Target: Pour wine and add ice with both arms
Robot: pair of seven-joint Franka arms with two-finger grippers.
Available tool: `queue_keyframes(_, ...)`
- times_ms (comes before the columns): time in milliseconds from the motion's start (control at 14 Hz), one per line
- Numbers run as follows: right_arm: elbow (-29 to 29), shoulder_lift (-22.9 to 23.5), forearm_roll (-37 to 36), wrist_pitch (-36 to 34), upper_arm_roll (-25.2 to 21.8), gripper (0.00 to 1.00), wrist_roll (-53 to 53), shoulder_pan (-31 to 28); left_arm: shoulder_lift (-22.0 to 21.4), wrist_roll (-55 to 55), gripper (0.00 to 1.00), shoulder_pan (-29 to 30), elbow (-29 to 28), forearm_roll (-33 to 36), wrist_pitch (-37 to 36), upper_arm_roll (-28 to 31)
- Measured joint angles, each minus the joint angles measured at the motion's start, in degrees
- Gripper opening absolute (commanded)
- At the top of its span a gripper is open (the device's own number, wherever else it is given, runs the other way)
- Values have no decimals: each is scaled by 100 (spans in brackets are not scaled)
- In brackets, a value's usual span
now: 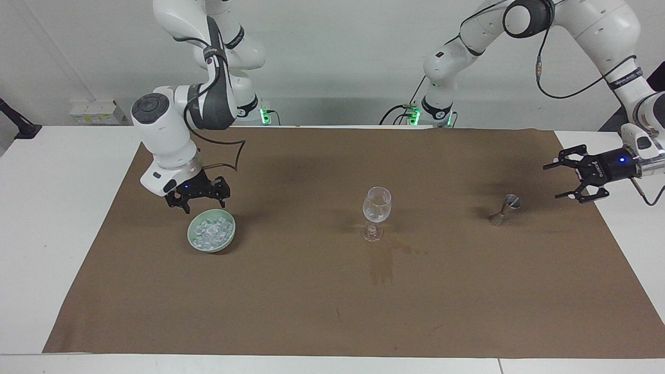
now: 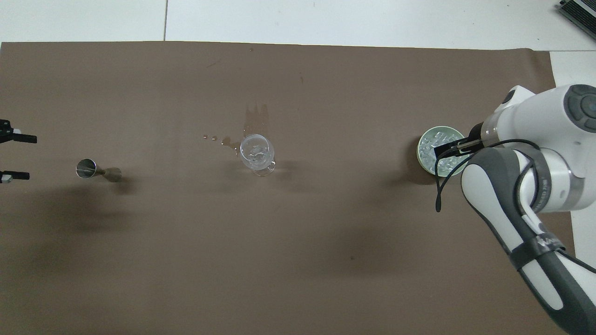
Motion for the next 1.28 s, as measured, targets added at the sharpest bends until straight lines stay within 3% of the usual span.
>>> queue_keyframes(357,-87,431,-185,452,-9,100,-188,-2,-907,-3416,89,-1298,24,987,495,-20)
queue_keyframes(570,-111,491,-352,468,-18,73,-190,-4,-1296,-5472,92,-1862,25,1724,946,-28)
queue_keyframes(784,-159,510,-388,517,-22,71,-190,-8,-1610,-7089,100,-2155,13,2586,1311,-36)
queue_keyframes(998,-200,560,-389,718,-24,70,-191,-10,-1921,-8620,100,-2382,-125,3311,1594,-45)
queue_keyframes(1141,-202,605,-389,751,-24,56,-191,-10,-2126,-9361,100,-2512,-291,3795,1626,-53)
queue_keyframes(1283,-203,622,-389,774,-25,51,-188,-11,-2228,-9615,100,-2566,-376,4237,1626,-53)
